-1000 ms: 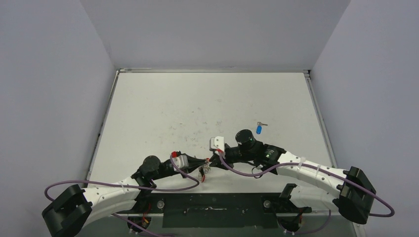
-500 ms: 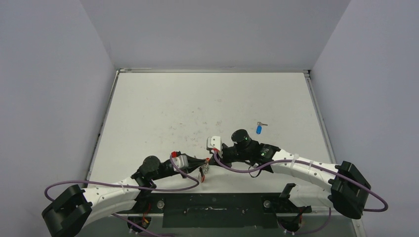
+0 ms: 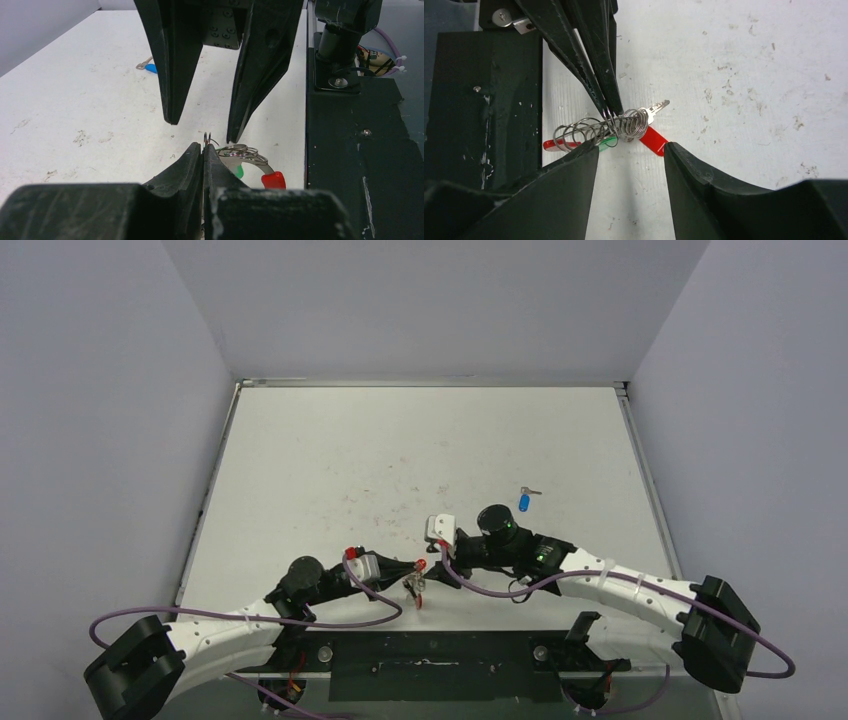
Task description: Put the keys on the keyring
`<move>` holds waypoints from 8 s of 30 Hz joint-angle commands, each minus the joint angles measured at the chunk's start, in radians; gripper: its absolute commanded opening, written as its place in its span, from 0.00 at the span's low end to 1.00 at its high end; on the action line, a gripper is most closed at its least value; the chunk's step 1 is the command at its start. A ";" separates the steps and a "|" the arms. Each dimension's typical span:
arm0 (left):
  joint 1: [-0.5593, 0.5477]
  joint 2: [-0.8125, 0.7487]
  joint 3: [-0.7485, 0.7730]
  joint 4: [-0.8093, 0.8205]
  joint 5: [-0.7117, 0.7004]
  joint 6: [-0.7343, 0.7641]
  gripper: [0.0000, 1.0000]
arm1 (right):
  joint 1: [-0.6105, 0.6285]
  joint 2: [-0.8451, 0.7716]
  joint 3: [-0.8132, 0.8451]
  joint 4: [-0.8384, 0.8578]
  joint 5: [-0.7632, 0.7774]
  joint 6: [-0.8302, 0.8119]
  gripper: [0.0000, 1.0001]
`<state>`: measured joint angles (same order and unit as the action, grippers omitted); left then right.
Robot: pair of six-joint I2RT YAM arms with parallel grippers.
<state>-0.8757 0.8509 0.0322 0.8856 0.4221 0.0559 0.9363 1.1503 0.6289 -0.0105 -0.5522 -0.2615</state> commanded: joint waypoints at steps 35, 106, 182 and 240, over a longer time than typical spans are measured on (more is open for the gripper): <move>-0.003 -0.058 0.075 -0.213 -0.032 0.110 0.29 | 0.011 0.098 0.269 -0.386 0.032 -0.071 0.00; -0.005 0.018 0.128 -0.129 0.017 0.199 0.00 | 0.105 0.223 0.467 -0.549 0.225 -0.067 0.36; -0.006 -0.089 0.026 -0.027 -0.055 0.157 0.13 | -0.057 0.019 0.213 -0.249 -0.147 -0.105 0.00; -0.005 -0.222 0.099 -0.375 -0.045 0.235 0.25 | 0.124 0.287 0.473 -0.554 0.124 -0.116 0.00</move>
<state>-0.8818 0.6060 0.1040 0.4931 0.3519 0.2962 1.0508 1.4834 1.1091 -0.6304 -0.3996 -0.3748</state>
